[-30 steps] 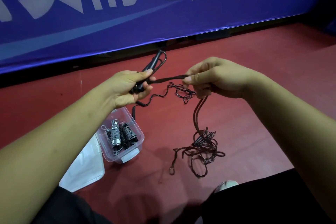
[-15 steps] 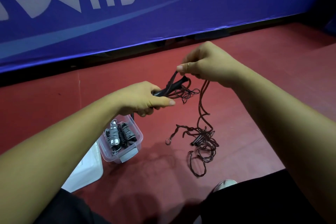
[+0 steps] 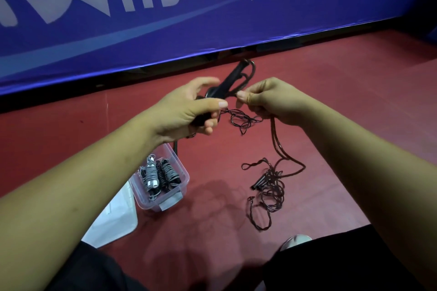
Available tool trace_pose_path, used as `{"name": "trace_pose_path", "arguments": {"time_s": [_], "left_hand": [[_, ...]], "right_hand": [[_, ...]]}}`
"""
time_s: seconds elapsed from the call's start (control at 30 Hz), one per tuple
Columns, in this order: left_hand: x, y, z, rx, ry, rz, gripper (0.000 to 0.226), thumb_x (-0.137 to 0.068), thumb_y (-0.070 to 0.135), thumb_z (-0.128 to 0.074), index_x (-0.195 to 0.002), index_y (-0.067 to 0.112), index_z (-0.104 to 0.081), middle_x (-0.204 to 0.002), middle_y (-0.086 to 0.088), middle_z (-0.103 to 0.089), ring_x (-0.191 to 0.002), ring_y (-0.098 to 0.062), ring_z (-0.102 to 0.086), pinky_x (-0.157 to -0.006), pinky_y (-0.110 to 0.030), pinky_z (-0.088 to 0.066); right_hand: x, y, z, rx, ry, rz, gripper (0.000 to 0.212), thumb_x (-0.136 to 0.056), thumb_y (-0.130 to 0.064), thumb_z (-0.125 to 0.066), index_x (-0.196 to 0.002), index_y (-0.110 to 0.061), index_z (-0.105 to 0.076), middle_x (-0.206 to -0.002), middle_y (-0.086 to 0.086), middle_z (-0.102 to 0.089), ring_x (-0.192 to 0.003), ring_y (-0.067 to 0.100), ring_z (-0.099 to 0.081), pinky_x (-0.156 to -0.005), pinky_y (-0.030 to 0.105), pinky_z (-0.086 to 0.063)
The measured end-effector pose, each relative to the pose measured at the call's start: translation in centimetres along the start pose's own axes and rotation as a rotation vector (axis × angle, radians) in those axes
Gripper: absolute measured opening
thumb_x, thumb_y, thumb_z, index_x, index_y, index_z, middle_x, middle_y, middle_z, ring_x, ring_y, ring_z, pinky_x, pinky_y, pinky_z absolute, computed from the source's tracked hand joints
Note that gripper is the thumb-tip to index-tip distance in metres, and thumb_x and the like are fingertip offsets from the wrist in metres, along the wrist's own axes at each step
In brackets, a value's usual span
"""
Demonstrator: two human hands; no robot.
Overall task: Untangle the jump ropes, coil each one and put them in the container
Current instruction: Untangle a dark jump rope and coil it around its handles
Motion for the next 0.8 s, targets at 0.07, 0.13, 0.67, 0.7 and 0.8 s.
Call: {"name": "trace_pose_path", "arguments": {"time_s": [0.07, 0.13, 0.67, 0.7, 0.8], "left_hand": [[-0.3, 0.0, 0.5, 0.058, 0.023, -0.003, 0.043, -0.085, 0.007, -0.065, -0.126, 0.019, -0.055, -0.066, -0.004, -0.047, -0.049, -0.013, -0.046, -0.046, -0.022, -0.043], [-0.5, 0.2, 1.0, 0.055, 0.060, -0.025, 0.011, -0.085, 0.012, -0.065, -0.096, 0.013, -0.060, -0.065, -0.002, -0.048, -0.049, -0.010, -0.047, -0.046, -0.020, -0.045], [-1.1, 0.1, 5.4, -0.134, 0.232, 0.006, 0.018, -0.088, 0.002, -0.066, -0.081, 0.010, -0.052, -0.061, 0.001, -0.040, -0.050, -0.009, -0.037, -0.042, -0.017, -0.027], [-0.9, 0.2, 5.8, -0.215, 0.268, -0.007, 0.020, -0.086, 0.001, -0.069, -0.082, 0.010, -0.052, -0.063, -0.001, -0.042, -0.050, -0.009, -0.039, -0.042, -0.018, -0.030], [-0.6, 0.7, 6.9, -0.518, 0.390, -0.033, 0.030, -0.077, 0.010, -0.082, -0.092, 0.009, -0.056, -0.070, -0.005, -0.050, -0.054, -0.011, -0.047, -0.046, -0.022, -0.042]], "right_hand": [[0.1, 0.3, -0.7, -0.037, -0.049, -0.036, 0.033, -0.086, -0.039, -0.067, -0.086, -0.007, -0.073, -0.054, 0.001, -0.033, -0.049, 0.014, -0.023, -0.045, 0.022, -0.019], [0.3, 0.6, -1.3, -0.055, -0.093, -0.078, 0.030, -0.095, -0.031, -0.062, -0.092, -0.002, -0.070, -0.055, 0.001, -0.031, -0.047, 0.013, -0.021, -0.042, 0.020, -0.018], [4.4, -4.2, -2.3, 0.372, -0.131, -0.001, 0.028, -0.096, -0.021, -0.064, -0.069, -0.017, -0.065, -0.051, -0.001, -0.043, -0.048, 0.015, -0.040, -0.057, 0.031, -0.035], [4.5, -4.2, -2.4, 0.386, -0.135, -0.011, 0.030, -0.096, -0.020, -0.064, -0.066, -0.017, -0.064, -0.050, -0.003, -0.043, -0.047, 0.014, -0.040, -0.055, 0.030, -0.035], [4.3, -4.0, -2.2, 0.395, -0.103, -0.039, 0.030, -0.095, -0.020, -0.066, -0.066, -0.018, -0.070, -0.049, -0.006, -0.044, -0.046, 0.014, -0.043, -0.049, 0.027, -0.039]]}}
Point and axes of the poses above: each hand's wrist, its own x-axis away from the middle knuckle, its own z-axis out of the back of the hand, y = z × x, the point moved 8 cm from there along -x, towards the middle knuckle
